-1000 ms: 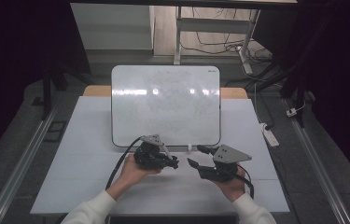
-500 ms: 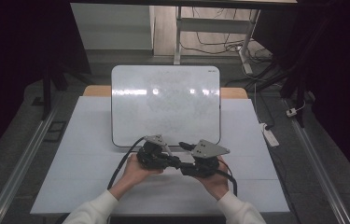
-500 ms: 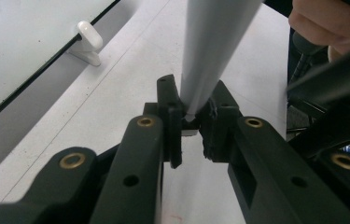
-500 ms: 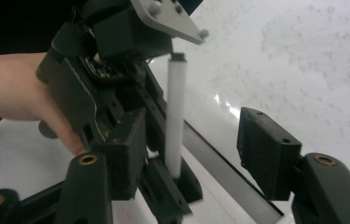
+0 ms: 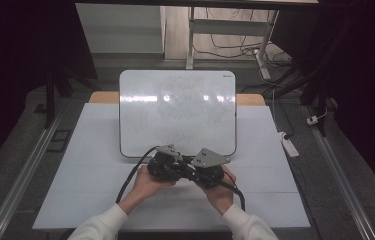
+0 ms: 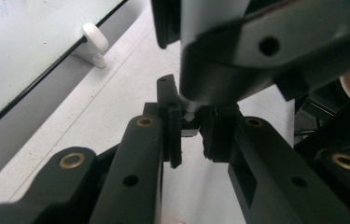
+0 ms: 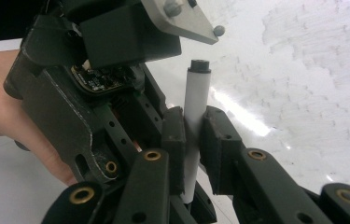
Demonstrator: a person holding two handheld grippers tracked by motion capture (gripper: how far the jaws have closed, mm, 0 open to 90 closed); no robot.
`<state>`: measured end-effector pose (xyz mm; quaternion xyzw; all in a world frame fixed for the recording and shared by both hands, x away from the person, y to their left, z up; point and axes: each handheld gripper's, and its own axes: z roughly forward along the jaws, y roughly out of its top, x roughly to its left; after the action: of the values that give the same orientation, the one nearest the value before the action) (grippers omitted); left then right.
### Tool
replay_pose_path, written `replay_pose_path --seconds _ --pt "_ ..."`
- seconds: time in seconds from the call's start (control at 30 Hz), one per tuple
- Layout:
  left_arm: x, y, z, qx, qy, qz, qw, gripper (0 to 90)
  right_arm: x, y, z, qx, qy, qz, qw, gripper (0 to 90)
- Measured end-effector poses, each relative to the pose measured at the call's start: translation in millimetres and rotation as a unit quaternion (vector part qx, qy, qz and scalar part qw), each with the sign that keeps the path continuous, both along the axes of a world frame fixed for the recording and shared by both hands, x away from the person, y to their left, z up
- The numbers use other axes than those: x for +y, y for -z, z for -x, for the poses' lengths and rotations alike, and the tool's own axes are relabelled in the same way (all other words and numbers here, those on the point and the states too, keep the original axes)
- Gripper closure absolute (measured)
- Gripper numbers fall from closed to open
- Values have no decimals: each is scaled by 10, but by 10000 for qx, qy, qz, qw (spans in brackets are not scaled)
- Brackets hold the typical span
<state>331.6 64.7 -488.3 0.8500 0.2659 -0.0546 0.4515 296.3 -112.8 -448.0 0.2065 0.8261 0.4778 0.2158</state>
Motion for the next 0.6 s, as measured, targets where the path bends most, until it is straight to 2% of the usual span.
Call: replay_pose_path --seconds 0.13,0.27,0.43,0.6 --pt "-4 -7 13 -104 -75 18 9999 778 -6 -8 8 0 26 -31 10000 799" --pt "7 -22 29 -188 -183 145 9996 758 -37 -30 13 -40 41 -155 9999 802" --pt "77 -72 81 -538 -475 133 9973 538 -133 -113 -4 -196 185 -324 9991 802" --pt "270 -126 204 -984 -804 -66 9919 432 -317 -243 -75 -191 399 -597 9972 802"
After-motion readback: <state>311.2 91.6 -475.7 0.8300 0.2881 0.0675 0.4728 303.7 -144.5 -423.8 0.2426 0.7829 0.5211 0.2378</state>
